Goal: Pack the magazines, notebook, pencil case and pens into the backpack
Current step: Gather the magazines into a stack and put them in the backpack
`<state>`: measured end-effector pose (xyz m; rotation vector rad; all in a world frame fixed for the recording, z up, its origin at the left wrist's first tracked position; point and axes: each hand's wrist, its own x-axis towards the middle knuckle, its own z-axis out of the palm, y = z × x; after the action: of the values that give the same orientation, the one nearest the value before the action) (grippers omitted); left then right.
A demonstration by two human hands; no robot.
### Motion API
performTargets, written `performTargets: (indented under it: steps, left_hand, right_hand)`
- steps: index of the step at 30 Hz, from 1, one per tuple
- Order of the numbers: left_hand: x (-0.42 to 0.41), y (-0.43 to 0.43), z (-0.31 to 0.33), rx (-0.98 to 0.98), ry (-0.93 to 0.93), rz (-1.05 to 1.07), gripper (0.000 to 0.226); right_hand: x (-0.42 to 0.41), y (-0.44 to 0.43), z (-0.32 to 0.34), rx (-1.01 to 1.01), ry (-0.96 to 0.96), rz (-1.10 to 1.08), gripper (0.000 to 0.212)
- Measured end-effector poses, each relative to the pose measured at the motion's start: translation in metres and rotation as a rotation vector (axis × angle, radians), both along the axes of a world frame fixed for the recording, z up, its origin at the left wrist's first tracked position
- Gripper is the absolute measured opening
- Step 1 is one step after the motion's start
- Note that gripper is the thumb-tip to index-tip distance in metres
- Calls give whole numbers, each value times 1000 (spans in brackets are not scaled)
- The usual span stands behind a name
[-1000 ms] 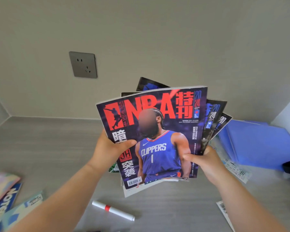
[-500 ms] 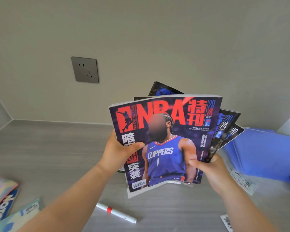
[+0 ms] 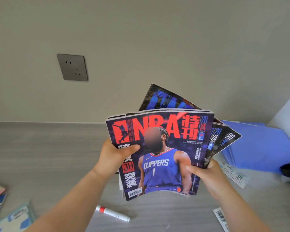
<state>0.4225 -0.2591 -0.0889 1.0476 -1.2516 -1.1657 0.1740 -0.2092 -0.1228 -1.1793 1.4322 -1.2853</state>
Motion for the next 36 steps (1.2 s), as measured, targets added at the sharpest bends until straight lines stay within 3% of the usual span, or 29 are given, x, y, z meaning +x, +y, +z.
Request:
performTargets:
  steps: [5,12,15,19,25,31,36]
  left_hand:
    - [1,2,-2,2,-6,-19,34]
    - [-3,6,-7,36,55,-18,30]
    - [-4,14,-18,97,58,-43,26]
    - [-4,16,-17,93,23,-38,28]
    - [-7,8,0,59,127,-47,28]
    - [-8,5,-1,57,117,-100,38]
    - [-7,1,-5,48,80,-87,24]
  right_hand:
    - [1,3,12,14,-9,71,40]
    - [7,11,20,10,-12,84,15]
    - [7,13,26,-23,-52,83,15]
    - [5,8,33,-76,-47,63,36]
    - [15,-12,51,-224,-94,-61,36]
    - [13,-11,48,-199,-63,-74,35]
    - [12,-8,49,-166,-64,-56,34]
